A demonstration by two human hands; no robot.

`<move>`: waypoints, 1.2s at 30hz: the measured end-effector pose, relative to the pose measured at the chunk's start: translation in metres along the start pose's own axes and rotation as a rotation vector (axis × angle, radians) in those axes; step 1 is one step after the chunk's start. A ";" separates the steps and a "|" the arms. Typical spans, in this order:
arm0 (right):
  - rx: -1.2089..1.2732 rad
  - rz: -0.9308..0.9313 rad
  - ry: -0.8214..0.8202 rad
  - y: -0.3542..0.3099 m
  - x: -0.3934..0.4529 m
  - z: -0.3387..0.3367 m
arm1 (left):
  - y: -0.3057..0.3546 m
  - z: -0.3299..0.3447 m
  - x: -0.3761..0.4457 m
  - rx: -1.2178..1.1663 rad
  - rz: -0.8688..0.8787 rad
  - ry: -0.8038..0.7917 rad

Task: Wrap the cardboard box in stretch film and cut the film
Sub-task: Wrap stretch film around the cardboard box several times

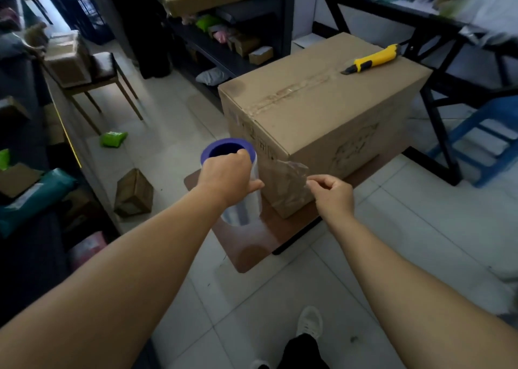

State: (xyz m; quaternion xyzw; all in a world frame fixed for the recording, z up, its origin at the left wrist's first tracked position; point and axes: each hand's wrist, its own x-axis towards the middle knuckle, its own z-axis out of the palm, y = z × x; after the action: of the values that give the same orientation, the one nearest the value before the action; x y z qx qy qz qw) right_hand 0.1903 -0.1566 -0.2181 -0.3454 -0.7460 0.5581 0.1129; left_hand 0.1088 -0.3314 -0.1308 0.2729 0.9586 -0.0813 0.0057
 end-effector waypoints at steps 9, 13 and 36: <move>-0.060 0.010 0.041 0.002 0.017 0.009 | 0.001 0.016 0.014 0.031 -0.024 0.038; -0.072 0.019 0.048 0.004 0.025 0.014 | 0.002 0.023 0.021 0.047 -0.042 0.044; -0.197 -0.008 0.074 0.005 0.052 0.016 | 0.005 0.028 0.046 0.024 -0.058 0.046</move>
State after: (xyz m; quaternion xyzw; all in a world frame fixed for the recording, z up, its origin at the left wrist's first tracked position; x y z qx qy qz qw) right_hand 0.1450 -0.1345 -0.2394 -0.3722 -0.7938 0.4686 0.1082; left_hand 0.0712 -0.3076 -0.1613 0.2466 0.9650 -0.0866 -0.0220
